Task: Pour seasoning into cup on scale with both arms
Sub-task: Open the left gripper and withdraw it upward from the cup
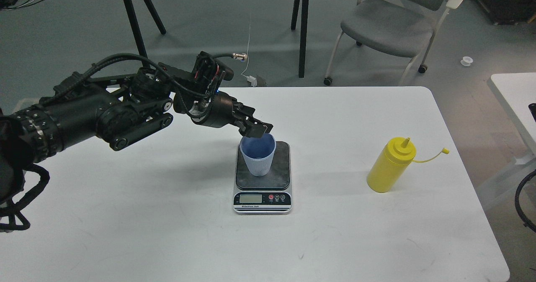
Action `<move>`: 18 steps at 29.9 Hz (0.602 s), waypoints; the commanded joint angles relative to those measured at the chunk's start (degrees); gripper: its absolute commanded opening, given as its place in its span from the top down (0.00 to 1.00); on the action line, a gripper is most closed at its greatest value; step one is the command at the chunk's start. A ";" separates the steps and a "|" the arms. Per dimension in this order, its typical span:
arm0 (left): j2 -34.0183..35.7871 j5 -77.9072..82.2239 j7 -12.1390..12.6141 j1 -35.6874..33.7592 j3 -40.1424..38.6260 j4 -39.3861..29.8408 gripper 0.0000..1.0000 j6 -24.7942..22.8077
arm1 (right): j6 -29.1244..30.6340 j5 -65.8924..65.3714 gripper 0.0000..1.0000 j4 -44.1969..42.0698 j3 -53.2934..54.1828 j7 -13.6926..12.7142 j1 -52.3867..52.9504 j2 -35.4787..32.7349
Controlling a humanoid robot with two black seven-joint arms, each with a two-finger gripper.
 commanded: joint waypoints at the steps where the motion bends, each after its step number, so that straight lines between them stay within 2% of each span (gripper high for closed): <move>1: 3.03 -12.01 0.00 -1.48 -0.35 -0.21 0.13 -0.10 | 0.00 0.00 0.01 0.04 0.00 -0.08 -0.72 -0.59; 4: 4.79 -24.39 0.00 -1.66 -3.07 -0.30 0.12 -0.45 | 0.00 0.00 0.01 1.26 -0.09 -0.17 -2.47 -1.90; 7: 5.94 -37.76 0.00 -1.13 -8.95 0.41 0.06 -0.45 | 0.00 0.00 0.01 4.68 -0.18 -0.17 -5.54 -3.93; 9: 6.38 -47.16 0.00 -0.17 -12.99 2.07 0.06 -0.36 | 0.00 0.00 0.01 8.46 -0.09 -0.17 -8.35 -5.07; 13: 5.33 -61.14 0.00 2.91 -17.92 10.05 0.03 -0.09 | 0.00 0.08 0.02 15.84 0.08 -0.17 -13.36 -6.13; 18: 1.11 -80.21 0.00 3.96 -22.59 18.15 0.01 -3.42 | 0.00 3.77 0.02 24.54 0.09 -0.26 -19.87 -6.04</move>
